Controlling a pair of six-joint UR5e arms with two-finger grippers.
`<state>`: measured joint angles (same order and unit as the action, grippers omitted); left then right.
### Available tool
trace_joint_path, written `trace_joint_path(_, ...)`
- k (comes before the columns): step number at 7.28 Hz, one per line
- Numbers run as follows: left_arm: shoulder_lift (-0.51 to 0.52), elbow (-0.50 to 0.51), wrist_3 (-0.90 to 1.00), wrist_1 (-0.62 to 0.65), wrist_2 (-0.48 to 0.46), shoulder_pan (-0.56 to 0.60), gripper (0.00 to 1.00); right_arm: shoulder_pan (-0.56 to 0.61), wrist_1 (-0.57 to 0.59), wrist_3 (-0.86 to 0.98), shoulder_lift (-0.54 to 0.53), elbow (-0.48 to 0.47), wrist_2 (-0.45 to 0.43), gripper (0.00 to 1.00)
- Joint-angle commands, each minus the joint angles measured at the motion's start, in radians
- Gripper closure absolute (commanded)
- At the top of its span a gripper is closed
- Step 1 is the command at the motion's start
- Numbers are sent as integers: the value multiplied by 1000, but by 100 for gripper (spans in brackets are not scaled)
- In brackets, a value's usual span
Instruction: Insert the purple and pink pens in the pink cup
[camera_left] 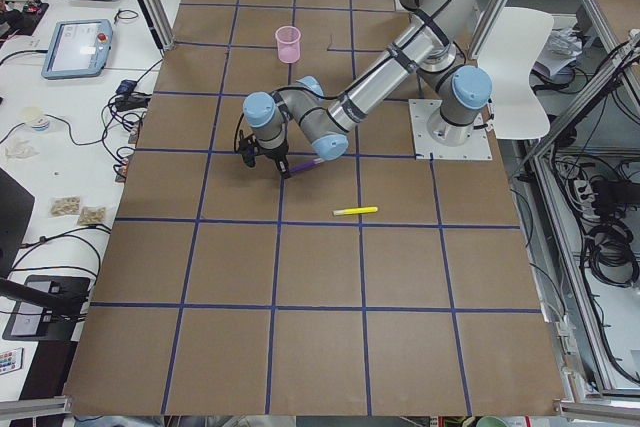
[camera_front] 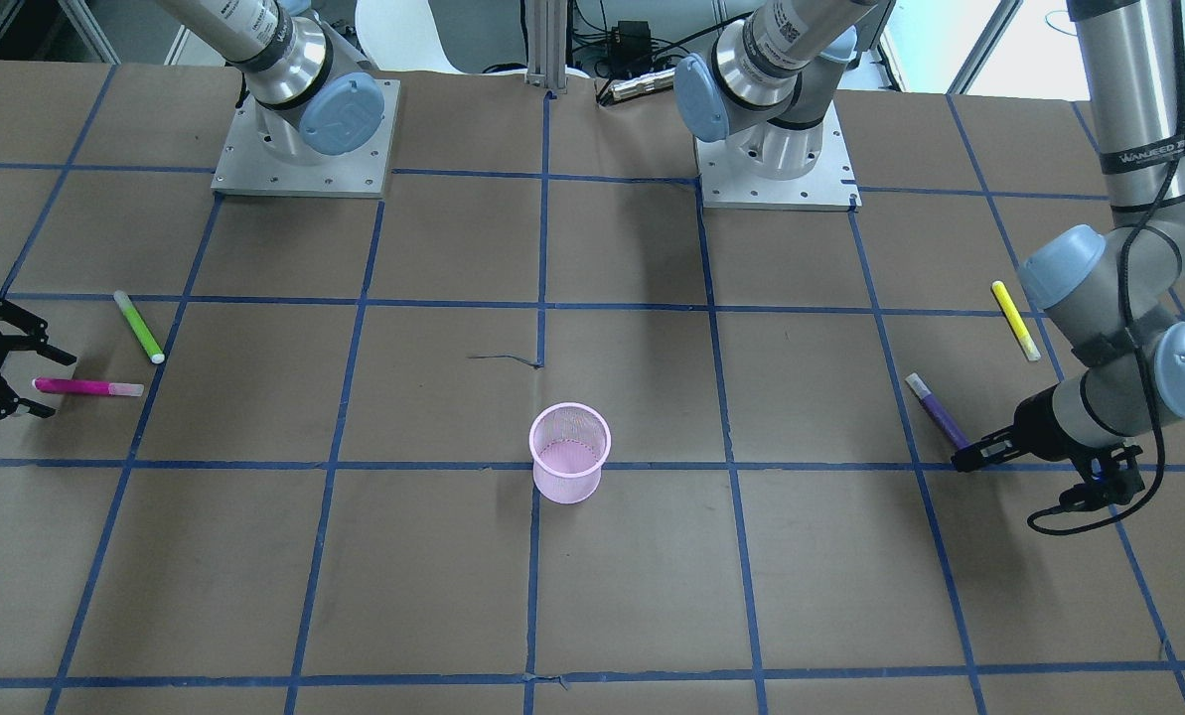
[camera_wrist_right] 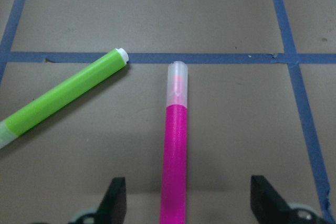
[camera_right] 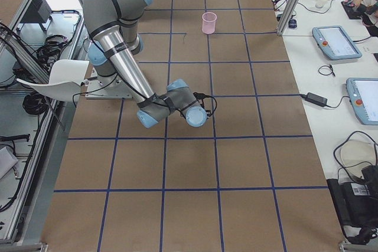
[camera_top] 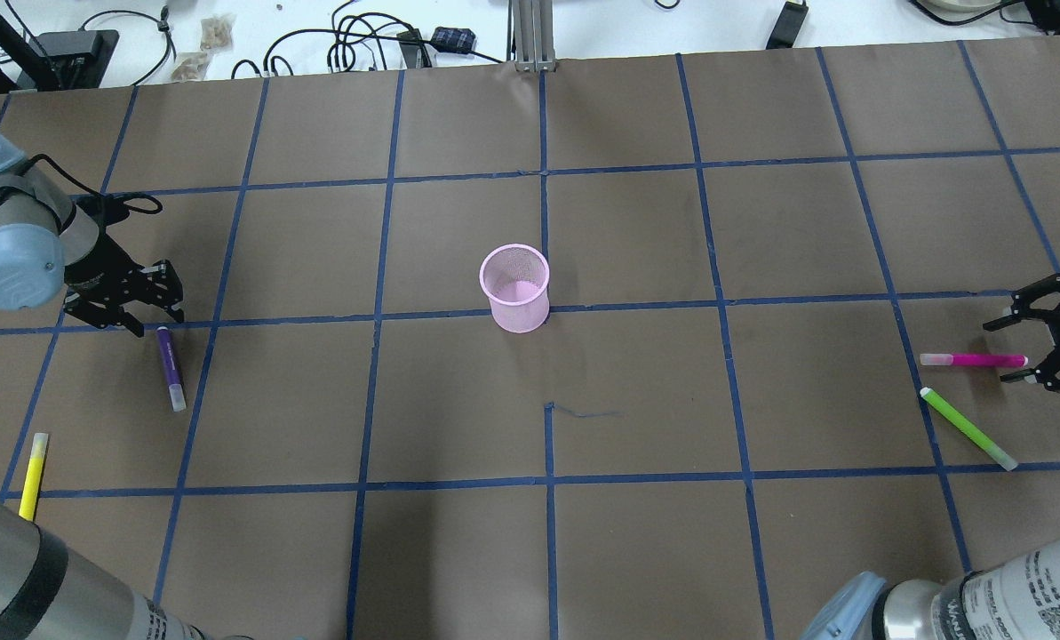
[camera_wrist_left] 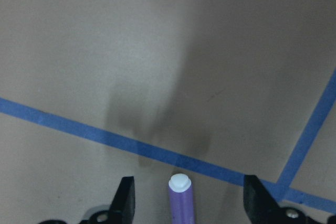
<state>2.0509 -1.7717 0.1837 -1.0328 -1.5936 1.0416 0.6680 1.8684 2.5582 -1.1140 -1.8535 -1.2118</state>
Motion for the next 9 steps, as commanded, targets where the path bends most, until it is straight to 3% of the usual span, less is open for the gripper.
trace_joint_path(1, 5, 0, -3, -1, 0, 0, 41, -1, 0, 0, 5, -1, 0, 37)
trace_joint_path(6, 8, 0, -10, -4, 1, 0, 54, -1, -3, -6, 3, 2, 5, 77)
trace_joint_path(9, 20, 0, -9, -12, 1, 0, 55, 1, -8, -77, -33, 13, 35, 83)
